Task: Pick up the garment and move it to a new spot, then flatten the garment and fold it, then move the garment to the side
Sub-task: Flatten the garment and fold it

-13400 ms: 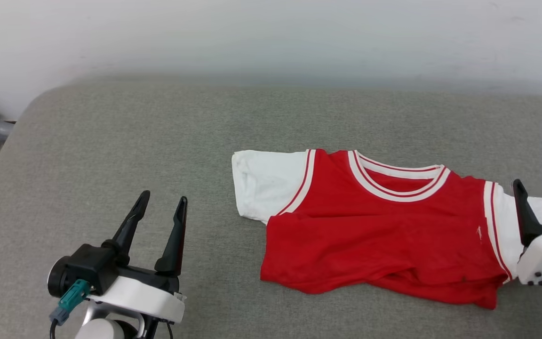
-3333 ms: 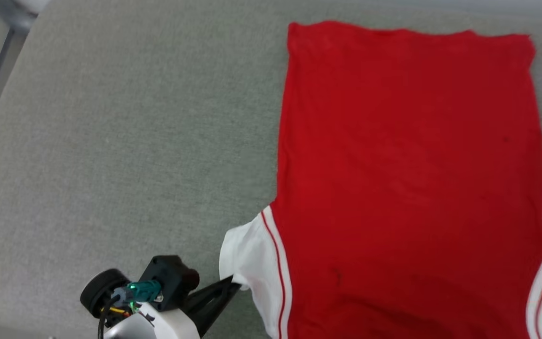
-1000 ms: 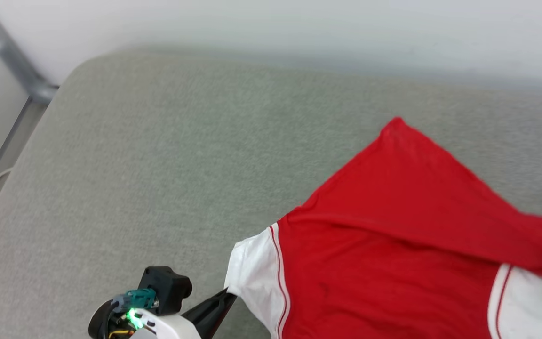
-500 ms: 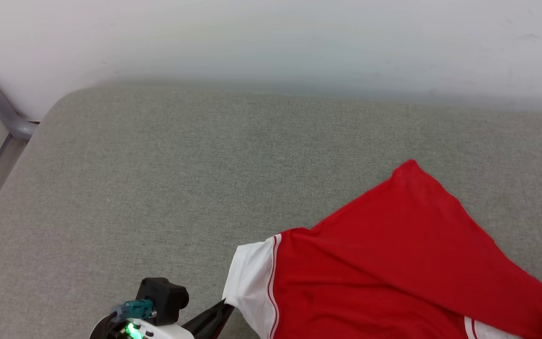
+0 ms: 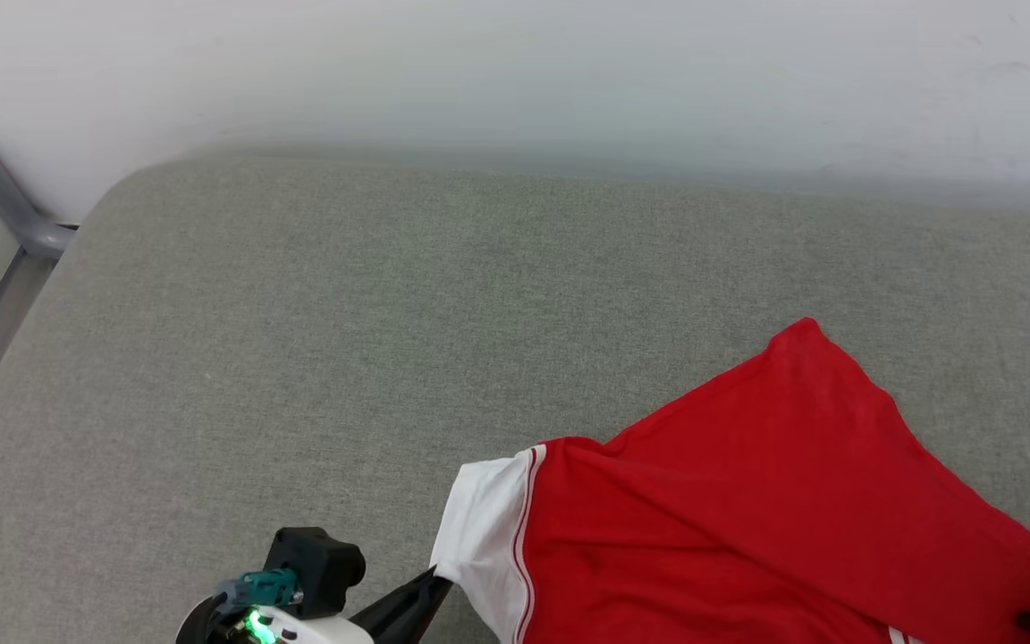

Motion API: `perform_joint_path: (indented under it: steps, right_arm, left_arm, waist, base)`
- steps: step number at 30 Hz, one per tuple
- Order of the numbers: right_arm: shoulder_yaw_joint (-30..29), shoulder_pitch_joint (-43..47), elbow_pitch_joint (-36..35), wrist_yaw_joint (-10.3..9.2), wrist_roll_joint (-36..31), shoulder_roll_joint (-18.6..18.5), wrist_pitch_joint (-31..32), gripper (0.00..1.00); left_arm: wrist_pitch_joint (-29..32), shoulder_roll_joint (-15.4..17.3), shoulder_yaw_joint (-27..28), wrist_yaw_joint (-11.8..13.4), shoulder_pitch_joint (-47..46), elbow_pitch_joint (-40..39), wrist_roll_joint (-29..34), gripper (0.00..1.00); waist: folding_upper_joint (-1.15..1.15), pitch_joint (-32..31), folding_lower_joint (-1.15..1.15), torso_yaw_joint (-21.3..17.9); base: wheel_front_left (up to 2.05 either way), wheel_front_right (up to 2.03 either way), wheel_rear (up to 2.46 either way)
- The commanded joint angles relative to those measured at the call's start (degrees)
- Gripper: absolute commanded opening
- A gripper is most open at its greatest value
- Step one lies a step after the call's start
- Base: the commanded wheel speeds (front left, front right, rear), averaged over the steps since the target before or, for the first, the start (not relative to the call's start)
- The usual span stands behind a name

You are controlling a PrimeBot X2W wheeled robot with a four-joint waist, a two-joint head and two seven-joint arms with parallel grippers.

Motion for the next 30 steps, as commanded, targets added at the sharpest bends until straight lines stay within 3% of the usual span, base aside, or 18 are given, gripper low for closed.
perform_joint_path:
  steps: [1,8,15,22,30]
  right_arm:
    - [0.08,-1.34,-0.55,-0.03,0.59,-0.45,0.36,1.00]
    - [1.36,-8.92,-7.06,-0.03,2.67,-3.52,5.15,1.00]
    - [4.89,-20.72,-9.91,-0.04,0.67,-2.61,9.64,1.00]
    - [7.46,-29.01,-4.79,-0.03,-3.73,-1.28,11.43,1.00]
    - [7.30,-34.03,3.50,-0.03,-8.26,-2.79,10.37,1.00]
  left_arm:
    - [-0.27,-0.09,-0.04,-0.06,-0.47,-0.16,0.29,0.00]
    - [-0.12,-0.61,-0.28,-0.68,-2.23,-1.11,1.58,0.00]
    - [0.08,-1.51,-0.53,-1.51,-4.74,-2.34,3.02,0.00]
    - [-0.12,-2.90,-0.89,-2.96,-7.09,-1.75,3.75,0.00]
    - [-1.08,-5.07,-1.36,-4.76,-8.53,-0.26,3.55,0.00]
  waist:
    - [-0.01,0.33,0.01,0.24]
    - [-0.01,3.55,0.01,2.49]
    - [-0.01,9.25,0.01,6.42]
    - [-0.01,14.42,0.01,11.15]
    - [-0.01,18.06,0.01,15.75]
  base:
    - [0.00,0.00,0.00]
    - [0.00,0.00,0.00]
    - [0.00,0.00,0.00]
    - [0.00,0.00,0.00]
    - [0.00,0.00,0.00]
